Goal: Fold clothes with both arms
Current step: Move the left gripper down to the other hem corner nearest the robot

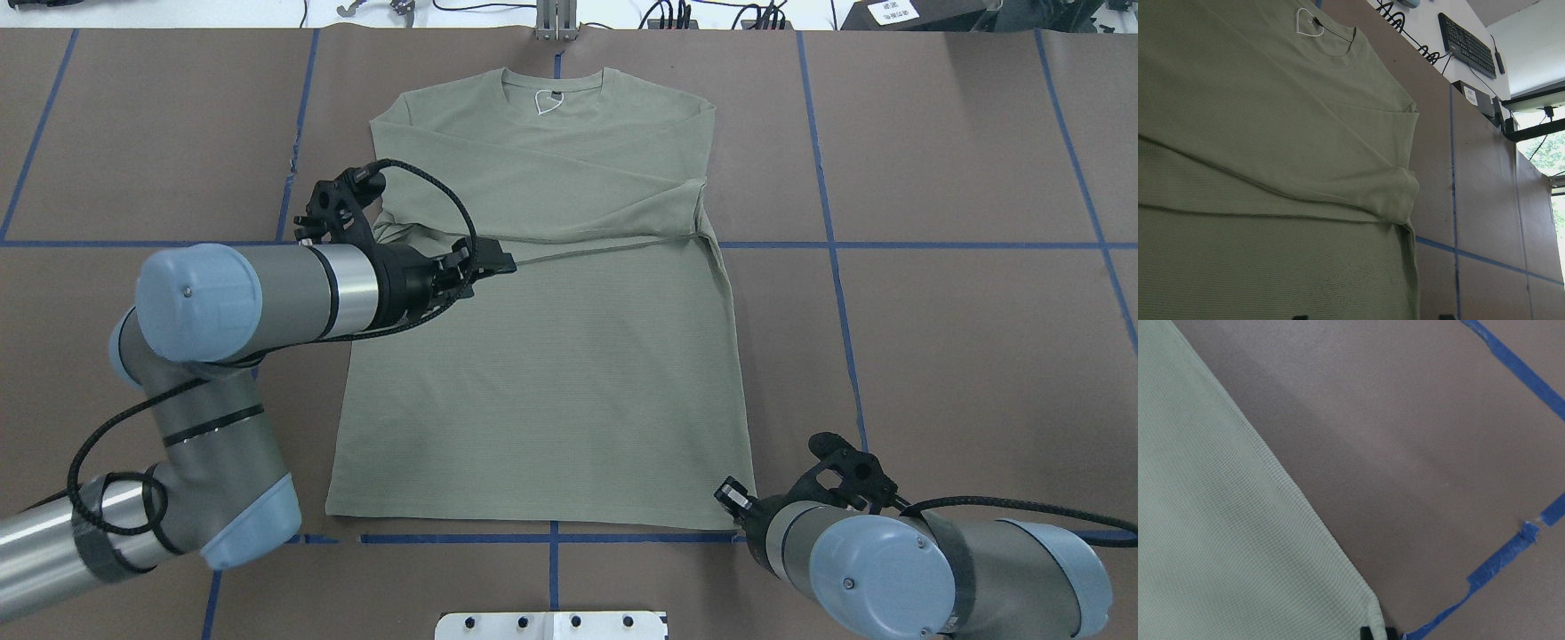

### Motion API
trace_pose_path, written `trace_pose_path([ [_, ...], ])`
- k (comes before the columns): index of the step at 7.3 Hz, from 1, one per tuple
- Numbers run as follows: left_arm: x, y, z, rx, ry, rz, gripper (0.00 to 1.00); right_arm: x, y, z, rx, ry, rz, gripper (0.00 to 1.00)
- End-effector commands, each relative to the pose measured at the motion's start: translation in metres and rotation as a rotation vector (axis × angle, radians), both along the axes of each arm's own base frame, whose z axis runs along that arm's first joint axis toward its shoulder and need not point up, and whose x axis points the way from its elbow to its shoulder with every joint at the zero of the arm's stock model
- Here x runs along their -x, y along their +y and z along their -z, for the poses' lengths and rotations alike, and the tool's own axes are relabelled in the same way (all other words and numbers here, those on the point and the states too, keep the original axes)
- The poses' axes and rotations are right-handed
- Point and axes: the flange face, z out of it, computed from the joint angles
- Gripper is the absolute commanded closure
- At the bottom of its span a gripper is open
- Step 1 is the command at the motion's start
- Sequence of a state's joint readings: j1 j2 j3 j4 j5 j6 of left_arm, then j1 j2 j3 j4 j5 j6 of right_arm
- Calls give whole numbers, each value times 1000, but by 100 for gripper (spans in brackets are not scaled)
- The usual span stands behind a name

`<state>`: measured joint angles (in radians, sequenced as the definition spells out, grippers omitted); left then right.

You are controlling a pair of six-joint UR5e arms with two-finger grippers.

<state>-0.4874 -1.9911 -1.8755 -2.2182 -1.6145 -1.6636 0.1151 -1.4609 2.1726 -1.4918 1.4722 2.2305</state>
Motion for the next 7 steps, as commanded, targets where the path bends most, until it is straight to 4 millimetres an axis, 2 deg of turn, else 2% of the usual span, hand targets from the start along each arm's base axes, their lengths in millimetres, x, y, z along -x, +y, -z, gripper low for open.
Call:
trace_pose_path([
  [1, 40, 68, -68, 99, -242, -41, 28, -4, -2, 1, 4, -4, -1, 100],
  [2, 57, 87, -105, 148, -274, -68, 24, -3, -1, 3, 2, -9, 1, 100],
  [3, 42, 112, -129, 210, -306, -111, 24, -4, -2, 7, 2, -16, 0, 100],
  [4, 23, 123, -152, 255, -345, -131, 25, -4, -1, 1, 3, -3, 1, 100],
  [5, 6, 143, -156, 286, -349, -160, 25, -4, -2, 1, 2, -4, 1, 100],
  [6, 0, 153, -155, 319, -338, -164, 29, -4, -2, 2, 1, -5, 2, 100],
  [7, -1, 153, -157, 322, -342, -165, 31, -4, -2, 2, -2, -4, 3, 100],
])
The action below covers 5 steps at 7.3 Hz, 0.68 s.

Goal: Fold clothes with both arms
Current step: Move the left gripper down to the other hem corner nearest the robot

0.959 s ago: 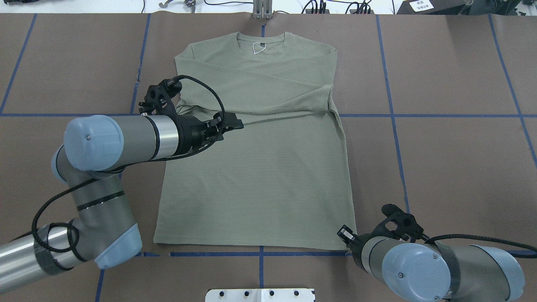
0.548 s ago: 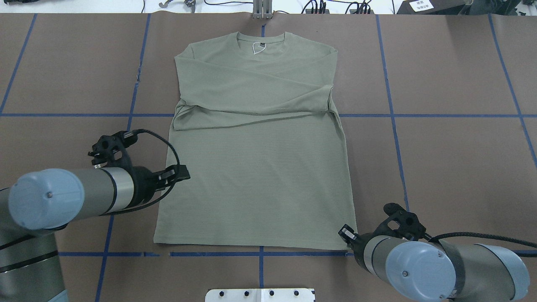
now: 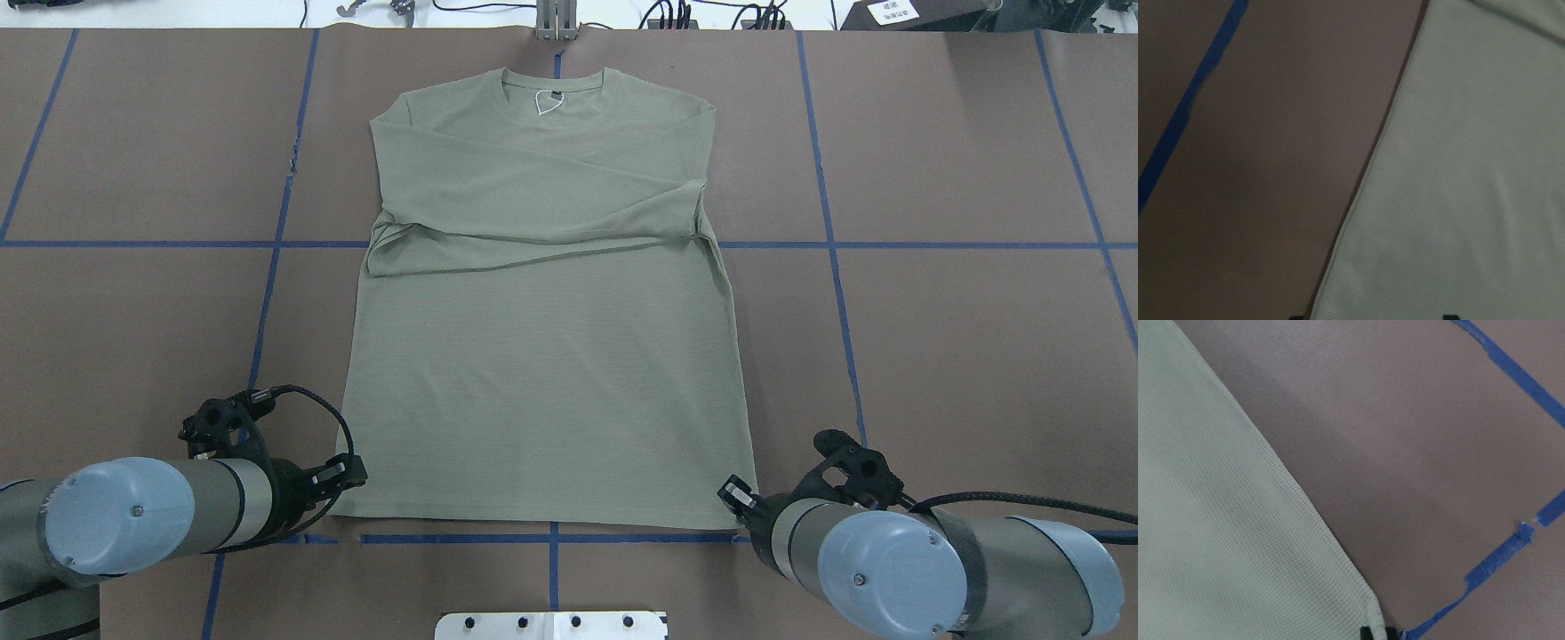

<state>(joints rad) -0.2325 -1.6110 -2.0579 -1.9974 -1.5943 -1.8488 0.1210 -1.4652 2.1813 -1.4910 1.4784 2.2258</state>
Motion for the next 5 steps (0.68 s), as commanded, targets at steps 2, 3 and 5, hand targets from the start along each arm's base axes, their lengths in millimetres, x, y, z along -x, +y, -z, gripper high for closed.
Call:
trace_pose_path([
  [2, -11, 8, -15, 27, -29, -7, 34, 0, 0, -1, -7, 3, 3, 100],
  [3, -12, 9, -19, 28, -37, -7, 37, 0, -1, -1, -10, 6, 2, 100],
  [5, -12, 8, -18, 29, -35, -3, 71, -1, -2, -1, -10, 3, -1, 100],
])
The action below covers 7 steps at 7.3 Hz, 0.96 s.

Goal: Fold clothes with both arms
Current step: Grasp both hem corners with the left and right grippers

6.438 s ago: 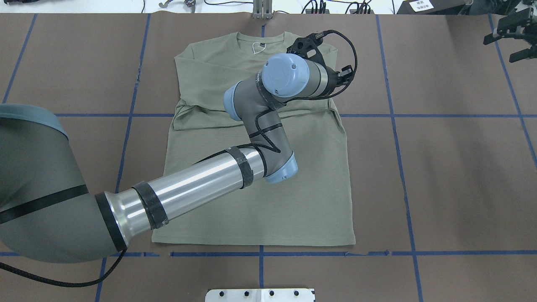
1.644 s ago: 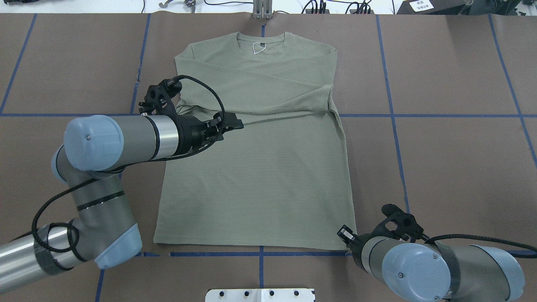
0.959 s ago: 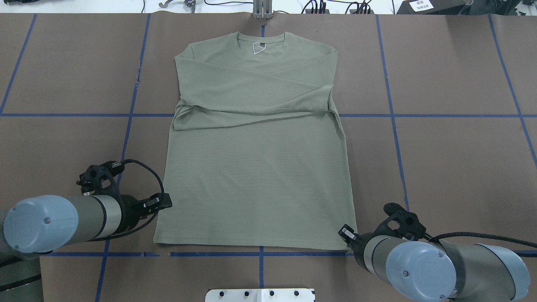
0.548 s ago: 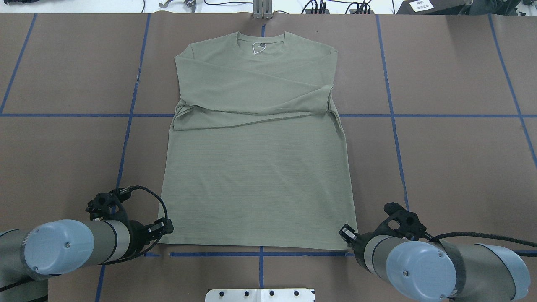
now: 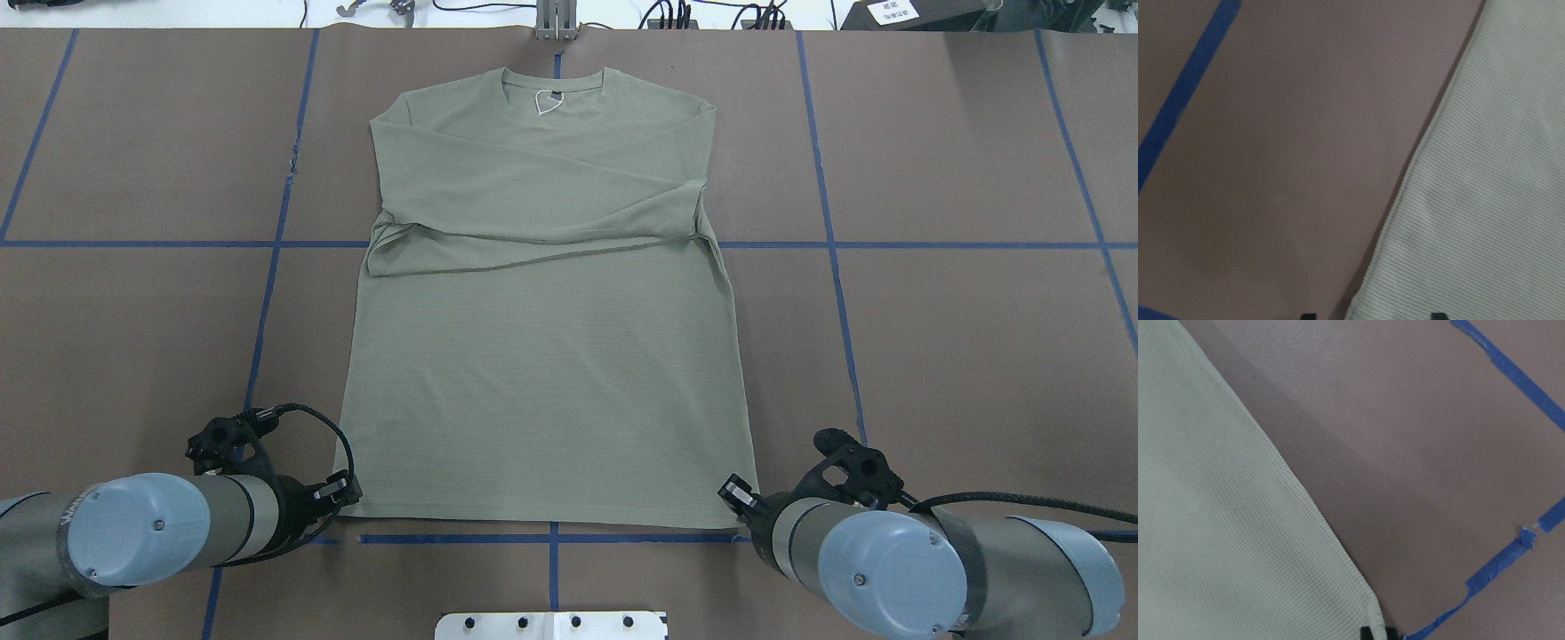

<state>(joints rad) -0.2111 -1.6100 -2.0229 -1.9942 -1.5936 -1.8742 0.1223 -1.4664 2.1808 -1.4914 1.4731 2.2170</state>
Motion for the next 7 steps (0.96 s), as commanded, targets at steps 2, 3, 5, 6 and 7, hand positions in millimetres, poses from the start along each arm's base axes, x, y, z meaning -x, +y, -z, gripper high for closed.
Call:
trace_pose_path([
  [2, 0, 1, 4, 5, 8, -2, 100, -2, -4, 0, -2, 1, -7, 100],
  [3, 1, 2, 6, 15, 17, -11, 100, -3, -6, 0, -3, 0, -13, 100],
  [5, 16, 11, 39, 59, 94, -31, 100, -5, -6, 4, -3, -10, -14, 100],
  [6, 26, 29, 63, 91, 147, -58, 100, -21, 5, 19, -2, -47, 8, 100],
  [7, 36, 53, 84, 91, 183, -107, 100, -44, 33, 19, 6, -51, 60, 100],
])
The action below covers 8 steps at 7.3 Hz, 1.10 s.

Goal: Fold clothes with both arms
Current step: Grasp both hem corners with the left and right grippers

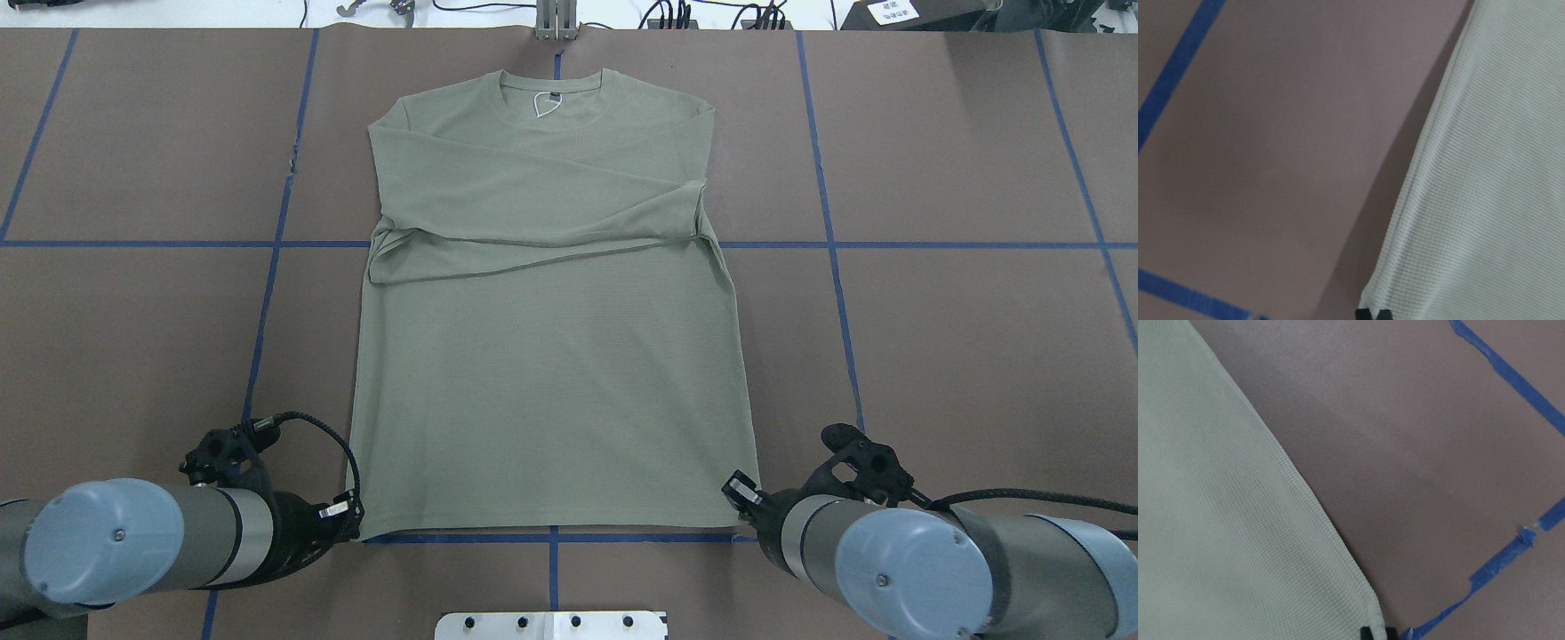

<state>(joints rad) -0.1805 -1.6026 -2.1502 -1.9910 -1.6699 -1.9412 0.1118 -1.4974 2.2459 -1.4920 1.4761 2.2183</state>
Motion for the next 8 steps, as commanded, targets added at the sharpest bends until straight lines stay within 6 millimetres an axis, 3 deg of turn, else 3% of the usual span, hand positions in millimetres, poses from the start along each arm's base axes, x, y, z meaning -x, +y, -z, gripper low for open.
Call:
trace_pose_path([
  [1, 30, 47, 56, 41, 93, -79, 100, -36, 49, 4, 18, -15, 95, 100],
  [2, 45, 64, 80, 74, 117, -100, 100, -48, 60, 16, 51, -44, 95, 100],
  [3, 60, 65, 96, 73, 149, -104, 100, -66, 69, 26, 88, -60, 90, 100],
  [4, 70, 61, 104, 77, 163, -102, 100, -83, 59, 43, 84, -83, 61, 100],
  [5, 79, 48, 110, 63, 183, -72, 100, -95, 30, 45, 79, -92, -20, 100],
  [6, 85, 24, 107, 44, 175, -13, 100, -91, 12, 37, 59, -68, -58, 100],
  [7, 85, 0, 98, -29, 147, 16, 100, -95, -19, 35, 18, -50, -115, 100],
  [8, 76, -17, 97, -103, 133, 17, 100, -87, -37, 23, -86, 30, -73, 100],
])
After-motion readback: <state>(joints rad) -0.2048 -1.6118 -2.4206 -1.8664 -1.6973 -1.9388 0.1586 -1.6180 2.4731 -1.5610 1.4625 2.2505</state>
